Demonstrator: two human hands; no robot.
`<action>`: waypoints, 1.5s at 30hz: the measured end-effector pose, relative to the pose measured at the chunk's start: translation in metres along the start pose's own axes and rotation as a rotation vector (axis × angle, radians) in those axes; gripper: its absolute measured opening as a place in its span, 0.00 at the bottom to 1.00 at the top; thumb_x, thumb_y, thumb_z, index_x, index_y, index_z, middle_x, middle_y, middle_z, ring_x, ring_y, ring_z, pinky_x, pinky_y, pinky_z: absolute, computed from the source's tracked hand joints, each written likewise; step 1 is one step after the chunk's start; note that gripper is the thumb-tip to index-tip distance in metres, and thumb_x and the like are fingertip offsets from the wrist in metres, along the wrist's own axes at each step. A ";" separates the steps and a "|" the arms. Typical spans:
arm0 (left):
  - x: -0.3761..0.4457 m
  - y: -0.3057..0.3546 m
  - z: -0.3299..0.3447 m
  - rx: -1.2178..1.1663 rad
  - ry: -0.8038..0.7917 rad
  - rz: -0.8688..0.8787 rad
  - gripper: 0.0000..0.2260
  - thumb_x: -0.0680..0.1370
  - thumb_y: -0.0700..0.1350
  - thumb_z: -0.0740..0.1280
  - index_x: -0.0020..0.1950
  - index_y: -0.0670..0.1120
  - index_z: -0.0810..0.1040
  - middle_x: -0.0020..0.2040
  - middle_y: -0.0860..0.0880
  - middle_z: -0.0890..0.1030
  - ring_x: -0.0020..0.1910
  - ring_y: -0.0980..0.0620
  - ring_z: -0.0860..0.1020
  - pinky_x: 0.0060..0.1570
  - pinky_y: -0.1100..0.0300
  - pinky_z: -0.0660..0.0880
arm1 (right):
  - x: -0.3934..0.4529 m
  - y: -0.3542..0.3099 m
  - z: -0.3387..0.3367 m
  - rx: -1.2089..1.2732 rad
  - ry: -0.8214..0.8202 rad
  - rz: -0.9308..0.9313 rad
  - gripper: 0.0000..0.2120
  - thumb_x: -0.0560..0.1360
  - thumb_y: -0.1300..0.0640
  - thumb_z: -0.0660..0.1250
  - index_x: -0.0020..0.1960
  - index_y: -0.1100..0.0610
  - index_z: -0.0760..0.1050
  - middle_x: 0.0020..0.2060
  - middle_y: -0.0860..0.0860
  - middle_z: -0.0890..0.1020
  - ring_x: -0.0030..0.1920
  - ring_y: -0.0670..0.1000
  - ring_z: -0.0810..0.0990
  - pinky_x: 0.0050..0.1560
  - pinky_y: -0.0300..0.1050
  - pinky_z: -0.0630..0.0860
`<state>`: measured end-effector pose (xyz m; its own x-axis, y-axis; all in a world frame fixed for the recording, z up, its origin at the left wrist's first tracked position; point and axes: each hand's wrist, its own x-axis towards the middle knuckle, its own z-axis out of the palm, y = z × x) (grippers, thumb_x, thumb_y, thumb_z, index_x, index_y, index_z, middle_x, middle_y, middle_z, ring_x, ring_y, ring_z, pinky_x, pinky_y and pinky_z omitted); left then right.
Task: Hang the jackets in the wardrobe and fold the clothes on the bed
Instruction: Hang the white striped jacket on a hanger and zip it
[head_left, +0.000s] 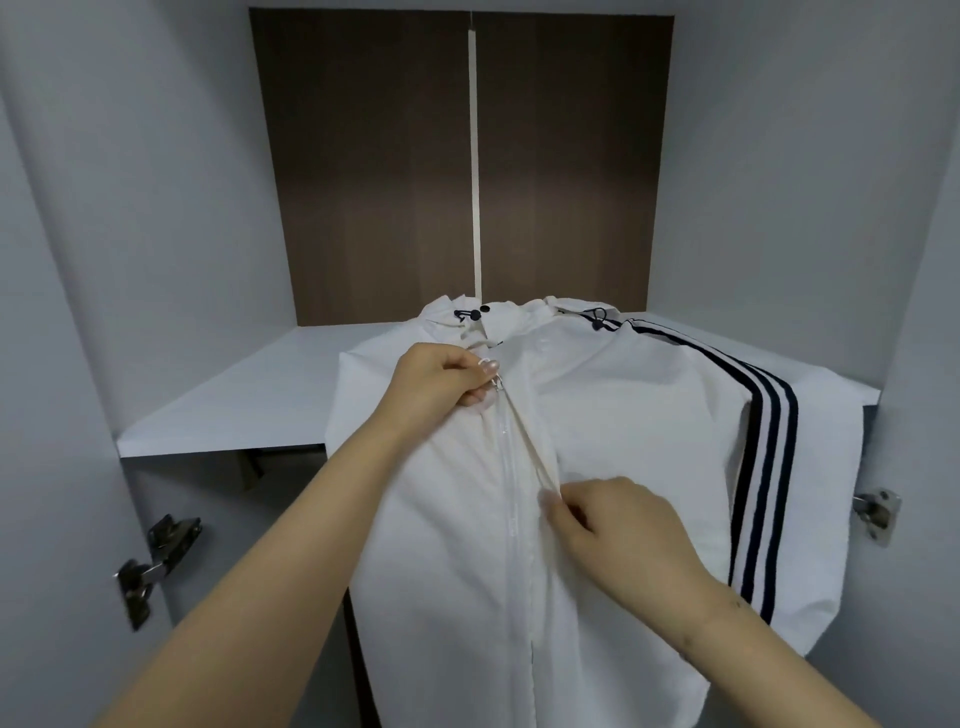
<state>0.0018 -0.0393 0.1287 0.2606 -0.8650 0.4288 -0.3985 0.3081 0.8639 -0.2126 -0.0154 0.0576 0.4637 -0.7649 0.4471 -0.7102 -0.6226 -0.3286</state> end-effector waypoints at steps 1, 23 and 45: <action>0.000 -0.002 -0.001 -0.025 -0.009 -0.007 0.10 0.76 0.42 0.72 0.35 0.46 0.84 0.36 0.46 0.84 0.33 0.55 0.79 0.41 0.64 0.78 | 0.009 -0.008 -0.007 -0.086 0.071 -0.005 0.24 0.78 0.39 0.54 0.31 0.55 0.64 0.26 0.49 0.71 0.34 0.53 0.74 0.35 0.46 0.68; -0.015 0.017 0.011 0.173 -0.167 0.042 0.05 0.76 0.43 0.72 0.41 0.43 0.83 0.34 0.48 0.83 0.33 0.58 0.76 0.39 0.67 0.70 | 0.036 0.015 -0.025 -0.052 0.170 0.000 0.17 0.76 0.49 0.61 0.32 0.53 0.61 0.27 0.48 0.70 0.31 0.50 0.68 0.30 0.45 0.61; -0.024 0.009 0.004 0.146 -0.172 0.014 0.06 0.77 0.46 0.70 0.42 0.47 0.82 0.37 0.40 0.77 0.38 0.51 0.71 0.43 0.58 0.65 | 0.153 0.027 -0.044 1.031 0.050 0.470 0.06 0.78 0.57 0.63 0.44 0.58 0.74 0.34 0.55 0.76 0.34 0.55 0.75 0.38 0.43 0.73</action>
<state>-0.0120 -0.0172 0.1252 0.1049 -0.9197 0.3783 -0.5270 0.2711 0.8054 -0.1837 -0.1418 0.1538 0.2278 -0.9658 0.1235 -0.0223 -0.1319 -0.9910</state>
